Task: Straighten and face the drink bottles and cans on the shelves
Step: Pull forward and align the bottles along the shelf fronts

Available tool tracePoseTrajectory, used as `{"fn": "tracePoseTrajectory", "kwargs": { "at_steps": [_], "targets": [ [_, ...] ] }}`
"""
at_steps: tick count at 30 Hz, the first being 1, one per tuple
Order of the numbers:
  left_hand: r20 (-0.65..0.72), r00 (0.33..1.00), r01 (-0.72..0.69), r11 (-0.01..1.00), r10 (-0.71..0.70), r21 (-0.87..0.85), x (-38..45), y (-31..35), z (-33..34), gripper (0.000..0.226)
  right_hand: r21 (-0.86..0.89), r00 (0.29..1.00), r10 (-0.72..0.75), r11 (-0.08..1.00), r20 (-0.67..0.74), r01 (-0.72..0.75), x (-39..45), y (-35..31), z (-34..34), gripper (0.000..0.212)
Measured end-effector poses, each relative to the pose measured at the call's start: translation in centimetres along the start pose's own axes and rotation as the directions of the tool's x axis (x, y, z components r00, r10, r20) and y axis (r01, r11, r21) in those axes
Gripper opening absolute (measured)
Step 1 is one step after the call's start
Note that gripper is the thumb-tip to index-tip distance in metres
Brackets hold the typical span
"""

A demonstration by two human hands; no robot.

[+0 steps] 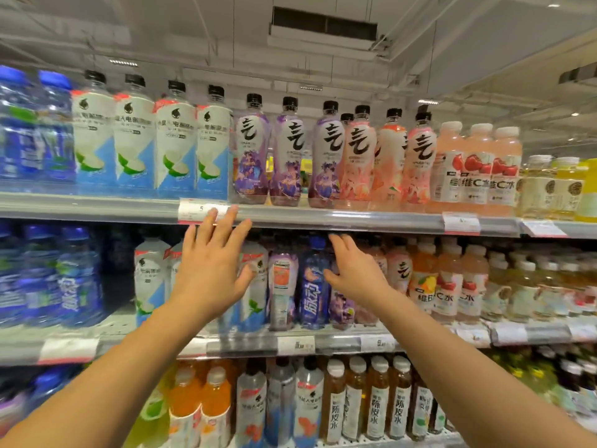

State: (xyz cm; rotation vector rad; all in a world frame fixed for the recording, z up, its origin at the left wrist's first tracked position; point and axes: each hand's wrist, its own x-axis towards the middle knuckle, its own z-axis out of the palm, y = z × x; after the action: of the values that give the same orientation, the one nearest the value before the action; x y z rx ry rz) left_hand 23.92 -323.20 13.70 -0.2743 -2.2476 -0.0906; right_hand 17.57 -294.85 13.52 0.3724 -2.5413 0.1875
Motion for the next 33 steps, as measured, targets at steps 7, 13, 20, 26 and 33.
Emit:
{"fn": "tracePoseTrajectory", "kwargs": {
  "at_steps": [7, 13, 20, 26, 33],
  "targets": [
    [0.131, 0.99, -0.046, 0.999, 0.049, -0.025, 0.5, -2.7, 1.8, 0.085, -0.044, 0.993, 0.108, 0.993, 0.036, -0.107, 3.3, -4.7, 2.0, 0.078],
    [0.046, 0.996, -0.075, 0.995, 0.079, -0.071, 0.5, -3.6, 2.7, 0.083, -0.03, 0.965, 0.201, 0.978, -0.169, -0.209, 2.5, -6.0, 2.9, 0.059],
    [0.111, 0.992, -0.053, 0.996, 0.061, -0.072, 0.5, -3.7, 2.1, 0.083, 0.08, 0.963, 0.211, 0.977, -0.168, -0.2, 0.3, -6.3, 2.0, 0.066],
    [0.247, 0.969, 0.027, 0.994, 0.0, -0.104, 1.2, -2.3, -0.5, 0.081, 0.206, 0.954, 0.287, 0.942, -0.092, -0.264, -5.0, -6.0, 1.4, 0.059],
    [0.481, 0.876, 0.18, 0.908, 0.027, -0.378, -3.0, 0.2, -6.2, 0.06, 0.336, 0.951, 0.242, 0.927, -0.194, -0.168, -10.8, -5.6, -0.2, 0.058]
  ]
}}
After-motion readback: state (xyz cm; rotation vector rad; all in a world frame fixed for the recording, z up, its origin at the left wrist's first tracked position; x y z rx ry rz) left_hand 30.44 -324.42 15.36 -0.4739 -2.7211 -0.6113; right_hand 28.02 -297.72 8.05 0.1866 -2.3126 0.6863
